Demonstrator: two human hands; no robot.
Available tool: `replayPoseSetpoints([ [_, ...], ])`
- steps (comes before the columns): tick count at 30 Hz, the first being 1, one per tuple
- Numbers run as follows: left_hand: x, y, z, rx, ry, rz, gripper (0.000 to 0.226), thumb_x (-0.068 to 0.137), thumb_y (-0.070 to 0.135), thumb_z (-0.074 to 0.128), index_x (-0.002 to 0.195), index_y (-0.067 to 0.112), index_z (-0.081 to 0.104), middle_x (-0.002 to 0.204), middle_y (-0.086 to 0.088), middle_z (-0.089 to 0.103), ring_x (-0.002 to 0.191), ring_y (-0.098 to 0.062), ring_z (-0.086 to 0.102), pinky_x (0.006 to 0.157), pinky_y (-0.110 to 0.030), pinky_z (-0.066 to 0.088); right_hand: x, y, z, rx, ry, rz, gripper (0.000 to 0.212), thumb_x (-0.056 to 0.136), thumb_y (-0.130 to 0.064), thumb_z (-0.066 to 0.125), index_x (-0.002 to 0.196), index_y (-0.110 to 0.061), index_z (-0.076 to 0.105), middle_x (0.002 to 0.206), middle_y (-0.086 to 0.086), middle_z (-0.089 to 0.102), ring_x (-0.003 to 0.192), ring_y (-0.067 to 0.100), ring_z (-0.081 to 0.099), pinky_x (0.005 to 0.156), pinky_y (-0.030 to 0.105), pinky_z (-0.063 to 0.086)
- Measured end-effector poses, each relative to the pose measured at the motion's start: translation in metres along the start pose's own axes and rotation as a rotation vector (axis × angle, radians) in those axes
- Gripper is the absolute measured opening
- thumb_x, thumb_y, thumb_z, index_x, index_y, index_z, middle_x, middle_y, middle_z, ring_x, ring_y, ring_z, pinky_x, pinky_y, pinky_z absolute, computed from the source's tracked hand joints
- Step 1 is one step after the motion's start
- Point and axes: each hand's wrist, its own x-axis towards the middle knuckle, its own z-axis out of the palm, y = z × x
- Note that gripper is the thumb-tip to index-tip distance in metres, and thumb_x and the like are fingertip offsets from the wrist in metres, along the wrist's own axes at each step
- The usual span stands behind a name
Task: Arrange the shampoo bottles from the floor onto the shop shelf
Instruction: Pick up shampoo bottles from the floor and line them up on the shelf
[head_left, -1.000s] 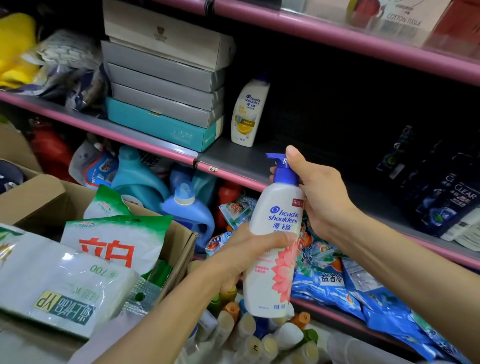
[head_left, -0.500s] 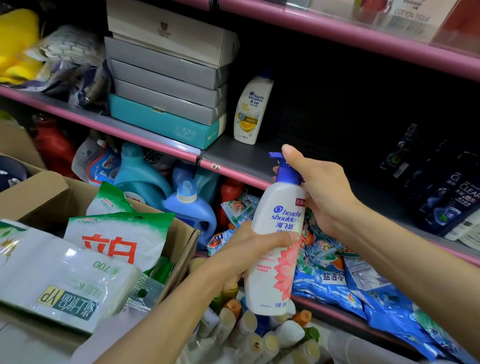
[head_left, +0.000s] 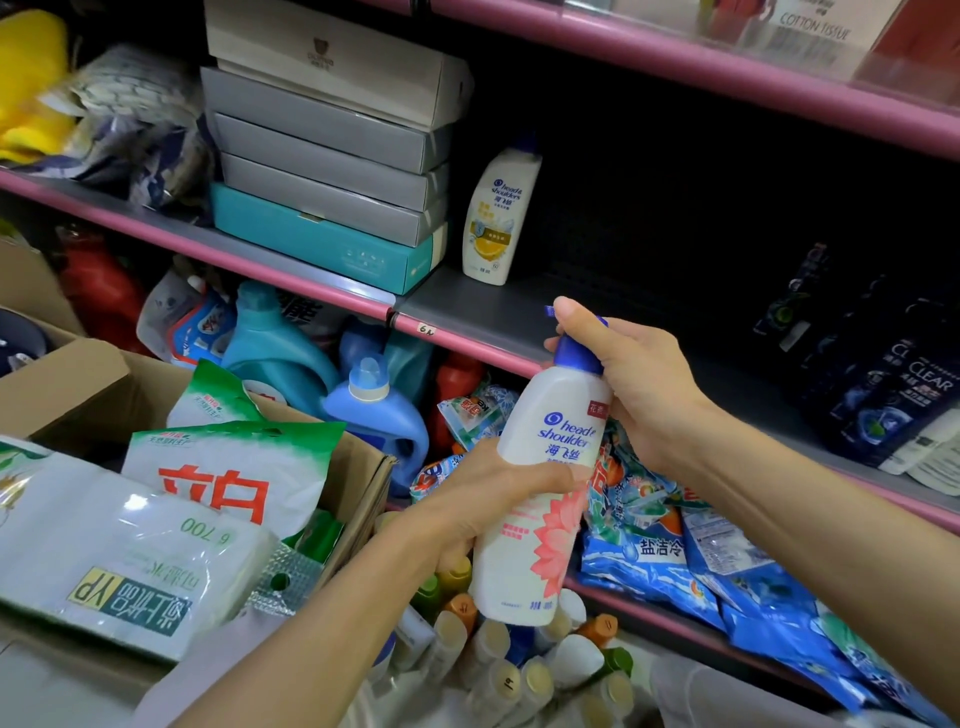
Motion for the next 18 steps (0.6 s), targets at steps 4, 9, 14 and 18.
replayPoseSetpoints([
  [4,-0.003,0.006,-0.007,-0.204,-0.116,-0.09,0.035,0.061,0.037,0.077,0.09,0.017,0.073,0.087,-0.01,0.074,0.074,-0.022,0.072,0.066,-0.031,0.058,-0.01,0.001,-0.005,0.049,-0.221,0.211,0.074,0.072,-0.056,0.068,0.121,-0.002,0.057,0.107,0.022,0.069,0.097,0.039,0.068,0.095,0.058,0.047],
  [9,-0.005,0.009,-0.013,-0.303,-0.175,-0.112,0.053,0.056,0.039,0.079,0.1,0.01,0.072,0.096,-0.018,0.072,0.08,-0.028,0.07,0.079,-0.04,0.057,-0.019,0.009,-0.004,0.145,-0.261,0.138,0.069,0.072,-0.063,0.057,0.115,-0.01,0.064,0.107,0.015,0.071,0.1,0.032,0.069,0.095,0.052,0.05],
  [14,-0.005,0.008,-0.01,-0.201,-0.115,-0.119,0.068,0.051,0.042,0.079,0.11,0.01,0.064,0.107,-0.019,0.069,0.09,-0.031,0.066,0.091,-0.045,0.052,-0.01,0.002,-0.005,0.298,-0.199,0.072,0.043,0.09,-0.048,0.052,0.099,-0.01,0.068,0.098,0.008,0.075,0.08,0.02,0.073,0.072,0.032,0.061],
  [18,-0.003,0.006,-0.01,-0.192,-0.113,-0.094,0.065,0.051,0.042,0.079,0.107,0.012,0.064,0.098,-0.015,0.072,0.084,-0.028,0.069,0.084,-0.042,0.055,-0.009,0.005,-0.01,0.409,-0.255,0.098,0.042,0.091,-0.045,0.051,0.101,-0.006,0.067,0.097,0.01,0.075,0.082,0.018,0.072,0.07,0.03,0.06],
])
